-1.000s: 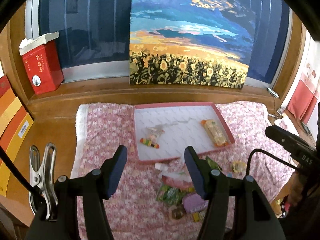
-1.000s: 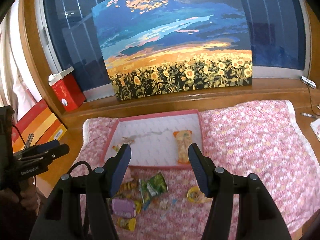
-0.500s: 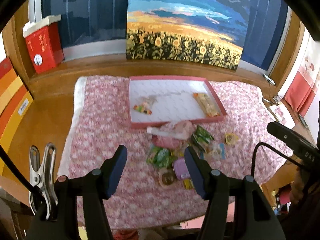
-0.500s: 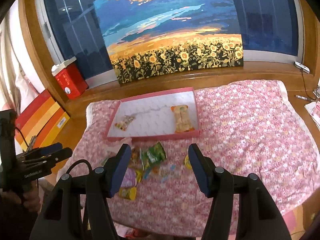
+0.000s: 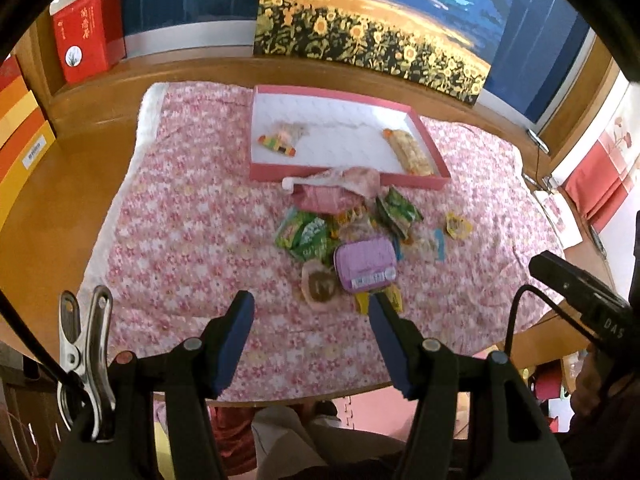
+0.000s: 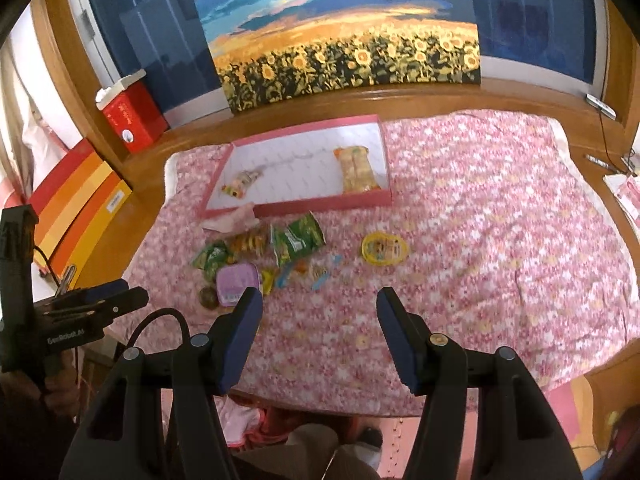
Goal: Organize snacks
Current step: 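Withdraw both grippers from the tray back toward the snack pile, then grasp the brown jelly cup with the left gripper while the right grasps the yellow packet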
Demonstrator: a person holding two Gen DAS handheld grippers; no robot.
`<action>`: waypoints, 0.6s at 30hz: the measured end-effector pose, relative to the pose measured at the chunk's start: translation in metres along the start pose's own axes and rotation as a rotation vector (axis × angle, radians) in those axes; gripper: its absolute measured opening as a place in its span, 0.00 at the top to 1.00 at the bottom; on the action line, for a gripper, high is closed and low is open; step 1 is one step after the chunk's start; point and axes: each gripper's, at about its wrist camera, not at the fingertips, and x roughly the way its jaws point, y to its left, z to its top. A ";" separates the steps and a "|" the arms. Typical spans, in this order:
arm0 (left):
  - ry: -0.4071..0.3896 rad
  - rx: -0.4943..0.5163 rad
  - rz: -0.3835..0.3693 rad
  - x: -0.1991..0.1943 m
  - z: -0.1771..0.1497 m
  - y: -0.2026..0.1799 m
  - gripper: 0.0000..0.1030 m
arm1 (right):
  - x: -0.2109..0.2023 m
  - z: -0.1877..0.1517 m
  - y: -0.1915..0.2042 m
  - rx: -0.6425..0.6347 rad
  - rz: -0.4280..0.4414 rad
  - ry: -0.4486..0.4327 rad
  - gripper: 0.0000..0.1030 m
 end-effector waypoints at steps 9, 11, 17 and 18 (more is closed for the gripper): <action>0.012 0.043 -0.001 0.009 0.008 -0.005 0.39 | 0.003 0.001 -0.003 0.022 -0.013 0.006 0.41; 0.017 0.060 0.001 0.015 0.011 -0.007 0.39 | 0.003 0.002 -0.006 0.026 -0.019 0.002 0.41; 0.056 0.137 0.009 0.053 0.011 -0.016 0.39 | -0.006 0.001 -0.022 0.071 -0.064 -0.023 0.41; 0.070 0.141 0.010 0.061 0.010 -0.017 0.41 | -0.009 0.000 -0.026 0.083 -0.077 -0.029 0.41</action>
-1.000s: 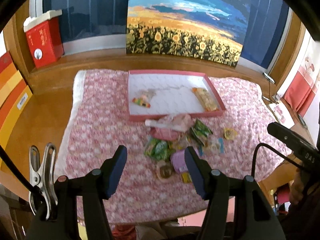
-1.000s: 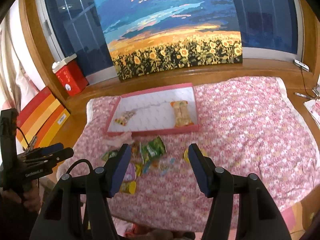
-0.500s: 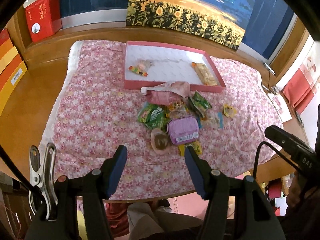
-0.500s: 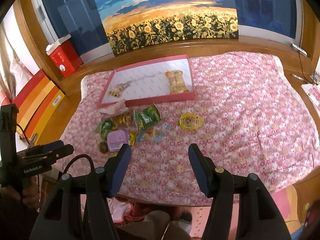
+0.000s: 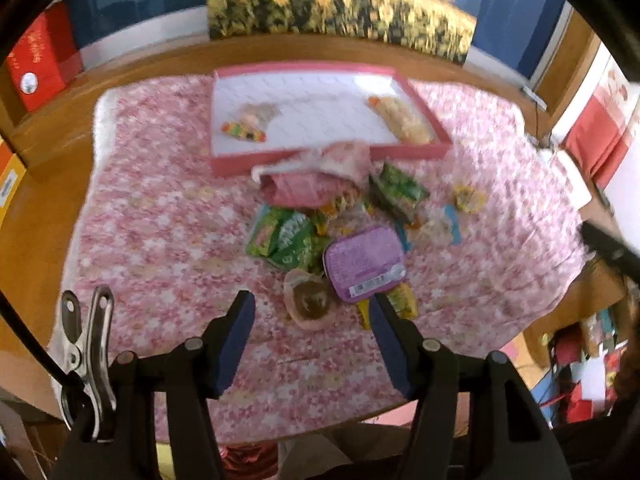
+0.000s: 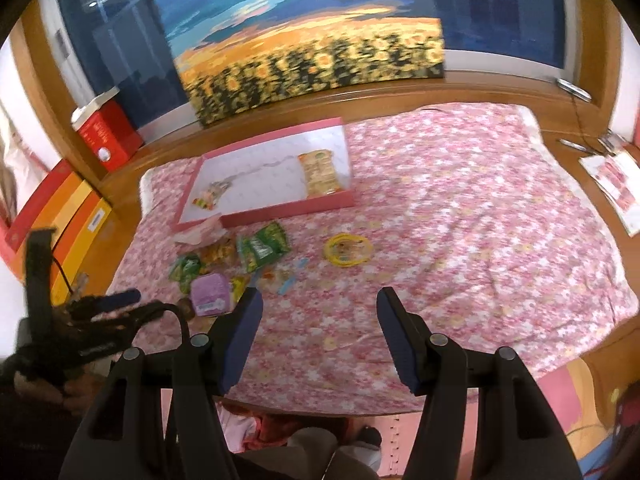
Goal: Organize snacks
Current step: 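Grasp the brown jelly cup with the left gripper while the right grasps the yellow packet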
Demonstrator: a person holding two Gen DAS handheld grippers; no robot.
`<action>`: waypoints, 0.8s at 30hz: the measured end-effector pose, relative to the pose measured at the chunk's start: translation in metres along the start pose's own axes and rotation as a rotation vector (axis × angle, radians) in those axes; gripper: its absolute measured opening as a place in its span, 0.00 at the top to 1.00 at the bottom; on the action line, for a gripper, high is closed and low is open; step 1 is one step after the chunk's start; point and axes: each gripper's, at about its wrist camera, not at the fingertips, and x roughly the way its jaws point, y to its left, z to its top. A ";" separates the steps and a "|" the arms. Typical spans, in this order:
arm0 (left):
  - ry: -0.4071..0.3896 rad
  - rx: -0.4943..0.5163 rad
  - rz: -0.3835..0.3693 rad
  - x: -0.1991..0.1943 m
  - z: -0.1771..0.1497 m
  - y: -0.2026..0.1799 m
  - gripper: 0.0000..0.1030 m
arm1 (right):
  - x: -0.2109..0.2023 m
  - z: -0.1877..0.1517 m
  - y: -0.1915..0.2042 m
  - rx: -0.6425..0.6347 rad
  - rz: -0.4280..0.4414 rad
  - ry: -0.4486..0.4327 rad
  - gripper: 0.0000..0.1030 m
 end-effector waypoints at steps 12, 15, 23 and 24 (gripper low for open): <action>0.047 -0.050 -0.032 0.041 0.001 0.017 0.70 | -0.021 -0.003 -0.030 0.095 -0.075 -0.050 0.41; 0.030 -0.035 -0.041 0.033 0.001 0.020 0.72 | -0.016 0.001 -0.025 0.083 -0.063 -0.044 0.41; -0.058 -0.033 -0.010 -0.001 -0.012 0.034 0.72 | 0.010 0.013 0.012 -0.043 0.026 0.007 0.41; -0.063 -0.041 -0.001 -0.003 -0.015 0.038 0.72 | 0.016 0.014 0.018 -0.061 0.036 0.019 0.41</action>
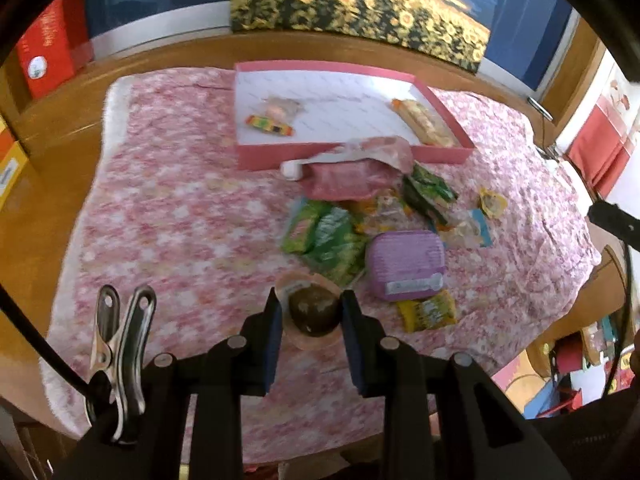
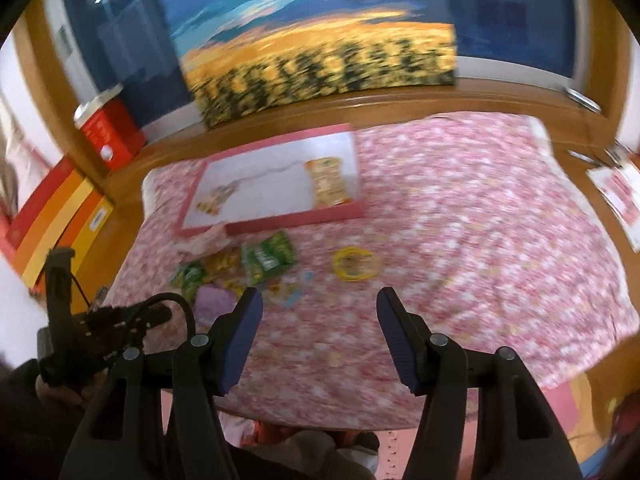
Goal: Organize snacks
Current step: 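Grasp the brown jelly cup with the left gripper while the right grasps the yellow packet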
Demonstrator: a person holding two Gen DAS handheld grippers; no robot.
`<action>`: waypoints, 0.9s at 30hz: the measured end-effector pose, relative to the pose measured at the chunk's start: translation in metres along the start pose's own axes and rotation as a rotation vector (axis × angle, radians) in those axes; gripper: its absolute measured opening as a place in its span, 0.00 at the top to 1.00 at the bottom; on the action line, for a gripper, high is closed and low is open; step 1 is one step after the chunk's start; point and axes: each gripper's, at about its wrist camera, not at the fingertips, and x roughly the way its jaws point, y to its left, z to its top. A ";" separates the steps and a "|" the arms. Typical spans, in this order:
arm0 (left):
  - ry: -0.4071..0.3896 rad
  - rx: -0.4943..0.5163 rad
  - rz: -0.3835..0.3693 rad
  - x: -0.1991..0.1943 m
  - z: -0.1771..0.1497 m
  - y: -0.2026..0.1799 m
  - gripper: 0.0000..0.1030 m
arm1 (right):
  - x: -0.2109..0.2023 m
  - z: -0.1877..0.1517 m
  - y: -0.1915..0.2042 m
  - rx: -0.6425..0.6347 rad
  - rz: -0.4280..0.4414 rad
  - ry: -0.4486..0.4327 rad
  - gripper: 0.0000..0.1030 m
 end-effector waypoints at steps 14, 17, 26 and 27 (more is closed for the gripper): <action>-0.037 -0.206 0.118 -0.041 -0.041 0.060 0.71 | 0.108 -0.014 0.054 -0.101 0.133 0.377 0.41; -0.026 -0.246 0.126 -0.044 -0.049 0.072 0.71 | 0.123 -0.017 0.063 -0.109 0.150 0.435 0.41; -0.034 -0.267 0.136 -0.050 -0.054 0.081 0.71 | 0.142 -0.023 0.074 -0.141 0.192 0.504 0.57; -0.037 -0.262 0.134 -0.050 -0.053 0.080 0.71 | 0.141 -0.023 0.075 -0.142 0.219 0.496 0.70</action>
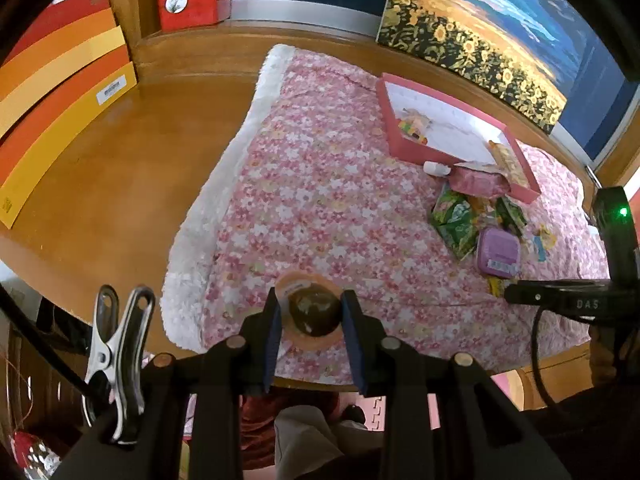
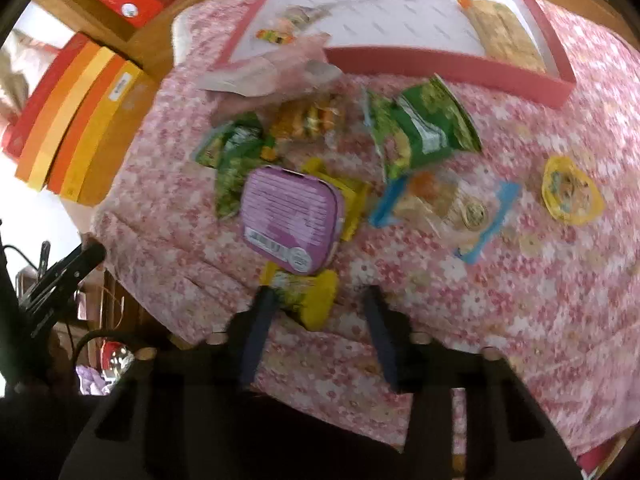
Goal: Organize snacks
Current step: 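Grasp the brown jelly cup with the left gripper while the right grasps the yellow packet, then carry the jelly cup and yellow packet into the pink tray and release both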
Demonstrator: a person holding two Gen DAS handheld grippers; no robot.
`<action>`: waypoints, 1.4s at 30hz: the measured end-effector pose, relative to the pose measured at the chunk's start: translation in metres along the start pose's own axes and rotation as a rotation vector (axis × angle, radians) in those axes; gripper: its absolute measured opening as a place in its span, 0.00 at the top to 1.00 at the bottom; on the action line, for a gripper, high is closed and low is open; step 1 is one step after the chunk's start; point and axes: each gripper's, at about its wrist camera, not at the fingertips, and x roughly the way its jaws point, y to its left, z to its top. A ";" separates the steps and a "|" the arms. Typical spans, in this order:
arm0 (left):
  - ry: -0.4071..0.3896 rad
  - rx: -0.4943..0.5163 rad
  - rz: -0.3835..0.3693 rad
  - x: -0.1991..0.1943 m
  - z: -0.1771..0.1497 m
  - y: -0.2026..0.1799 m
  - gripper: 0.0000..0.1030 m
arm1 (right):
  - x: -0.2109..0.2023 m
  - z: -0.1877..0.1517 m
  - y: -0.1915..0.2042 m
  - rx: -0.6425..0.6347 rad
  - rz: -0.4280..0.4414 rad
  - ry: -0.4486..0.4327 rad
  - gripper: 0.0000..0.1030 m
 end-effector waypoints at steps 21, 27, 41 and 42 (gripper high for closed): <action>-0.075 0.208 -0.193 0.009 0.045 -0.077 0.71 | -0.111 -0.057 -0.031 0.072 -0.033 -0.442 0.79; -0.113 0.270 -0.232 -0.001 0.060 -0.102 0.71 | -0.141 -0.069 -0.051 0.166 -0.044 -0.556 0.78; -0.407 0.249 -0.238 -0.089 0.118 -0.110 0.71 | -0.217 -0.037 -0.031 0.104 -0.013 -0.791 0.78; -0.403 0.253 -0.230 -0.086 0.120 -0.111 0.71 | -0.217 -0.032 -0.031 0.096 -0.012 -0.794 0.78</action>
